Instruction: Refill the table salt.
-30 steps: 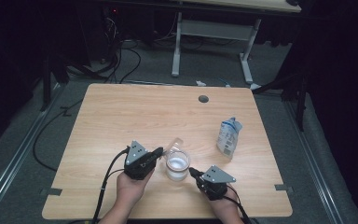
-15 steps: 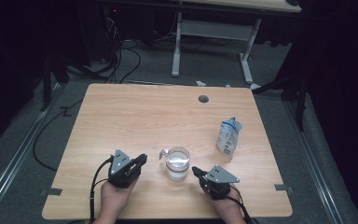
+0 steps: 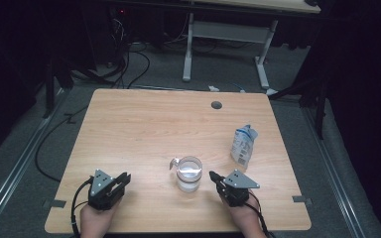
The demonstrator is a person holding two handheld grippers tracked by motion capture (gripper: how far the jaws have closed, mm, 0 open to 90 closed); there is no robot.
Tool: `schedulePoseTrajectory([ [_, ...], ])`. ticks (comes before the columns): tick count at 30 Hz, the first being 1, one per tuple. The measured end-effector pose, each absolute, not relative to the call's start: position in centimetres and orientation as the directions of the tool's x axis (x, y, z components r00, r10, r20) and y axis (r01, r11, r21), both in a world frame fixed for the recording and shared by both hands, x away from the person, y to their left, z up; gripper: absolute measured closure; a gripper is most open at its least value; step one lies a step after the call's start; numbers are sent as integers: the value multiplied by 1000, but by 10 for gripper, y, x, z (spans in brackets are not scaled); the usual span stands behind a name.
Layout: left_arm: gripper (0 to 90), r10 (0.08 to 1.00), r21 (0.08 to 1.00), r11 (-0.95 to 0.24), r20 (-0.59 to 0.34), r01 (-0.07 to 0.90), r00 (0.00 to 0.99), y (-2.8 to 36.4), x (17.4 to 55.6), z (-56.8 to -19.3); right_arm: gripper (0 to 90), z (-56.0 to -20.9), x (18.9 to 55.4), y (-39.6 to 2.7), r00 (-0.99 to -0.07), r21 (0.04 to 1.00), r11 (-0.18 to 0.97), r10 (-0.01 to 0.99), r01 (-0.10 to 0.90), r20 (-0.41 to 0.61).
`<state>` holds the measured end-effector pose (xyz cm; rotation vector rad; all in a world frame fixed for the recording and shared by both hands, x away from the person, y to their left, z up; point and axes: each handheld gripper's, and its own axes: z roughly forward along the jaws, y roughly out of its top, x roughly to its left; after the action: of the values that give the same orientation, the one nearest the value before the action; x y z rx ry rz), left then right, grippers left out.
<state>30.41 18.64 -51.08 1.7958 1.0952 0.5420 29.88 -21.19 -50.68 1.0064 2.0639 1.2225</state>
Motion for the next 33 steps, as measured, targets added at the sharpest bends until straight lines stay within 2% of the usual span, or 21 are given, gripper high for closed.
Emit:
schedulePoseTrajectory([
  [4,660,865,887,-152,-93,435,493,191,304,-509,900,-507,301,-210,-578,891,311,813,331,-70],
  [7,647,866,888,-150,-94,436,490,191,304,-511,900,-505,303,-205,-580,890,323,810,323,-84],
  [15,654,876,890,-133,-100,436,472,195,296,-513,900,-505,317,-197,-586,894,307,808,326,-64],
  [33,648,889,895,-112,-104,432,445,202,293,-515,900,-503,314,-193,-599,898,324,796,298,-87],
])
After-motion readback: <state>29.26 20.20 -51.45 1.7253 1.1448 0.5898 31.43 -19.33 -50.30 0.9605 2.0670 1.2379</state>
